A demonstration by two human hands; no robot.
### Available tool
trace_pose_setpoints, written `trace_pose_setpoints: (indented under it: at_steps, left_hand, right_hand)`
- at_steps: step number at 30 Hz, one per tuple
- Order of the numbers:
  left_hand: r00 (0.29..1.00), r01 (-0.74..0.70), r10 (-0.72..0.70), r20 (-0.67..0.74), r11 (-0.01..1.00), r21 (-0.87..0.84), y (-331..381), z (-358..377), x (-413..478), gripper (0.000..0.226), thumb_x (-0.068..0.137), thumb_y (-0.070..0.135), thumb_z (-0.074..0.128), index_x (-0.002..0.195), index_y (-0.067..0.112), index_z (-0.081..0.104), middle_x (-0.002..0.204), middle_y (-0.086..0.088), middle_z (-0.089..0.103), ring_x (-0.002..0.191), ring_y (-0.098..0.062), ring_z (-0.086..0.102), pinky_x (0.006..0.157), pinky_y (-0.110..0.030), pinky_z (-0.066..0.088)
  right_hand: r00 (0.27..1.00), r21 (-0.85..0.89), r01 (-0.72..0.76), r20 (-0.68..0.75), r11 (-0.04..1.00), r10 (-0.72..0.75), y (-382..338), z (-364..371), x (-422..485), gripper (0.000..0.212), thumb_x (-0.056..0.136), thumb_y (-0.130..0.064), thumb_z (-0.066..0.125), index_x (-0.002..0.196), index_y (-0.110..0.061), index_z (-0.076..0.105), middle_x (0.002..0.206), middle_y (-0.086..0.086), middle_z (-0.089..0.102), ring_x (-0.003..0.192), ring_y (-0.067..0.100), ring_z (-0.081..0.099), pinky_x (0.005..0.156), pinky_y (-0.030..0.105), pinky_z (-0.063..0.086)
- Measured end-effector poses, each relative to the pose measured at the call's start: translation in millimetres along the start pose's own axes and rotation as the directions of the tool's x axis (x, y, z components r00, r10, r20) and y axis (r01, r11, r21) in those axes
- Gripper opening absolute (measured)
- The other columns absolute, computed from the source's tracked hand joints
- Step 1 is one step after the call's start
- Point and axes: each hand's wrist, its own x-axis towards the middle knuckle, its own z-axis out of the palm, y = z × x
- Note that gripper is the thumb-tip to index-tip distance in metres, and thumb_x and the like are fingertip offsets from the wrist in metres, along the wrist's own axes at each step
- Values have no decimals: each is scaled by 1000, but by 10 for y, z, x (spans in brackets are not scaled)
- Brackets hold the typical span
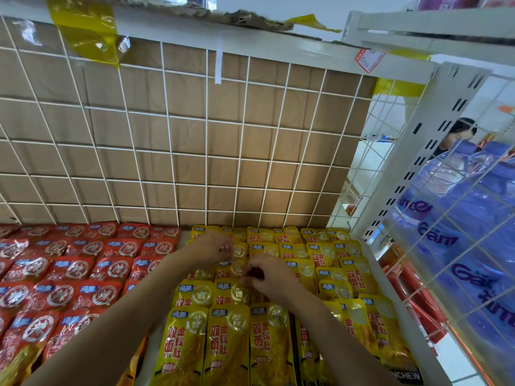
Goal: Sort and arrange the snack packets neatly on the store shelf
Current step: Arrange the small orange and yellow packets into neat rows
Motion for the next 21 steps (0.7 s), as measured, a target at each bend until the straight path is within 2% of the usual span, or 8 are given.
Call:
trace_pose_setpoints:
  at_steps: [3,7,9,11,15,18,21]
  left_hand:
    - [1000,10,-10,8,1000,6,12,-4,1,19,87,26,63,94,8,67,89,4,52,85,-8,46,64,-21,34]
    - [1000,15,-15,2,1000,6,12,-12,1,19,87,28,63,93,11,67,87,7,52,85,-6,47,61,-11,32]
    - [1000,20,-20,-7,1000,-2,5,-19,-8,17,87,28,62,92,12,66,86,7,52,84,-7,48,62,-16,36]
    - [998,41,-42,-42,999,-19,14,-31,-32,16,89,26,60,96,13,64,87,6,53,85,-9,50,69,-23,41]
    - [981,32,-40,-190,998,-48,16,-22,-74,17,92,24,55,104,15,61,106,-1,61,98,-17,57,82,-30,47]
    - [978,19,-23,-206,1000,-21,47,49,-82,22,92,24,55,113,18,59,120,-1,57,109,-18,54,89,-31,45]
    - [981,-4,6,-196,1000,13,139,134,-28,28,93,27,52,121,21,56,130,0,51,122,-20,47,97,-29,38]
  right_hand:
    - [1000,-5,-2,6,1000,2,12,1,4,15,85,-26,65,92,-13,66,88,-9,51,83,5,44,63,7,31]
    - [1000,-1,-5,11,1000,5,21,8,6,15,85,-26,64,92,-13,66,89,-9,51,84,6,45,63,8,32]
    - [1000,-2,-4,8,1000,4,28,14,6,13,87,-25,62,94,-15,66,90,-10,51,85,5,46,64,8,32]
    - [999,11,-22,-32,1000,22,34,-12,4,14,89,-27,59,96,-16,65,90,-11,51,85,4,46,65,8,32]
    - [971,109,-105,-203,988,126,100,-194,-1,14,91,-29,55,96,-19,64,91,-11,57,86,5,52,69,11,37]
    - [950,121,-200,-217,972,223,214,-340,-54,11,91,-28,56,98,-22,62,95,-12,59,89,3,53,69,9,37]
    - [933,102,-264,-225,959,281,333,-439,-160,10,90,-26,59,98,-21,63,94,-10,61,87,6,56,72,17,43]
